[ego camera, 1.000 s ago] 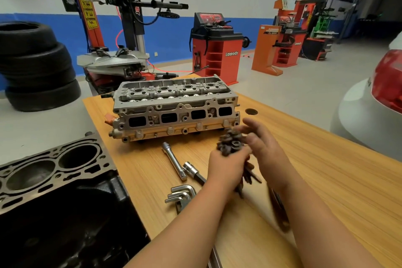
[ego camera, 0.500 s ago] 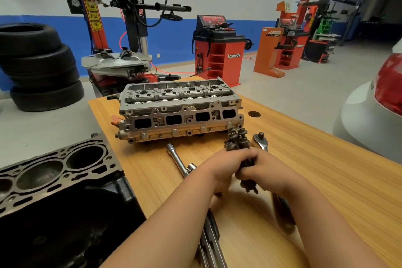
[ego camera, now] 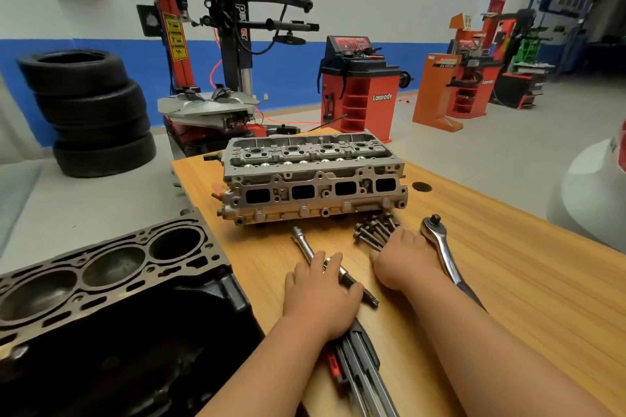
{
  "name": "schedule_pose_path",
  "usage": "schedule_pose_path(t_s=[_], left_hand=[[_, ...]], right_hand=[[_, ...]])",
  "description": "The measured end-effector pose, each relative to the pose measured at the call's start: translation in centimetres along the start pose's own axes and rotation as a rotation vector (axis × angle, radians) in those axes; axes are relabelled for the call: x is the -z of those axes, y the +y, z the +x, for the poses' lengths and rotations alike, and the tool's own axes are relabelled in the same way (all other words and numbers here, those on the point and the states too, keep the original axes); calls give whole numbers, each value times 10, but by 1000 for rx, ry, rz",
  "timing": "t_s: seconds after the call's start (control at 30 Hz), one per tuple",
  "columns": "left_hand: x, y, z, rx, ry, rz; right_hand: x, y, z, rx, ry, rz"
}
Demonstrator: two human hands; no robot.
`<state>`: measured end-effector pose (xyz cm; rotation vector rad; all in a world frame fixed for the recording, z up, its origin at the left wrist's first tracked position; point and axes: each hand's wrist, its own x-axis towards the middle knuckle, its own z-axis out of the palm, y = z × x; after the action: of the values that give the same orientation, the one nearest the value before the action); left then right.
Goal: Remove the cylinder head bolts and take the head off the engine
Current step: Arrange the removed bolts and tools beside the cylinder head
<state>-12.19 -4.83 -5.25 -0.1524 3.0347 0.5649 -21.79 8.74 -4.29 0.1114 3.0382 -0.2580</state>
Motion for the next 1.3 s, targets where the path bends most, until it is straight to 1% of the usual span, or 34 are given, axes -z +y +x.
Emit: schedule_pose_path(t_s=[0.1, 0.2, 0.27, 0.3, 0.33, 0.4, 0.43, 0.47, 0.6, 0.67, 0.77, 0.8, 0.87, 0.9, 0.97, 1.03, 1.13, 1.23, 1.3], left_hand=[[-2, 1, 5, -19, -5, 23], [-2, 1, 6, -21, -11, 14], [-3, 1, 6, -17, 15, -12], [-4, 1, 4, -16, 44, -51], [-5, 1, 3, -8, 87, -129], [-4, -3, 1, 42, 182, -355], [-3, -7, 1, 71, 226, -428], [-1, -12, 1, 87, 252, -435], [-4, -22, 0, 91, 282, -352], [-6, -22, -3, 96, 344, -398], [-6, -23, -7, 66, 453, -465], [-5, -24, -10, 48, 449, -453], [-7, -26, -17, 28, 370, -391], [-8, -26, -20, 25, 332, -362], [-12, -26, -24, 17, 304, -335], [-12, -24, -24, 34, 301, -331], [-2, -21, -11, 158, 288, -245], [20, -19, 11, 299, 137, -9], [30, -18, 21, 381, 29, 28]], right_hand=[[-6, -3, -2, 19, 75, 37], [-8, -8, 0, -16, 61, 44], [-7, -12, 1, -50, 57, 41], [-8, -14, 0, -33, 78, 35], [-10, -15, -2, 21, 112, 21], [-19, -16, -5, 197, 168, -16], [-24, -15, -5, 261, 172, -33], [-27, -14, -5, 287, 164, -45], [-28, -13, -4, 228, 141, -31], [-26, -17, -6, 201, 153, 36], [-15, -14, -17, 221, 245, 112], [-10, -11, -22, 246, 283, 111], [-2, -7, -38, 322, 336, 114], [-1, -8, -49, 366, 327, 122], [-2, -16, -70, 394, 209, 122], [-1, -25, -80, 356, 71, 49], [9, -24, -83, 259, -6, -32], [17, -2, -93, 179, -51, -79], [18, 16, -100, 146, -51, -101]])
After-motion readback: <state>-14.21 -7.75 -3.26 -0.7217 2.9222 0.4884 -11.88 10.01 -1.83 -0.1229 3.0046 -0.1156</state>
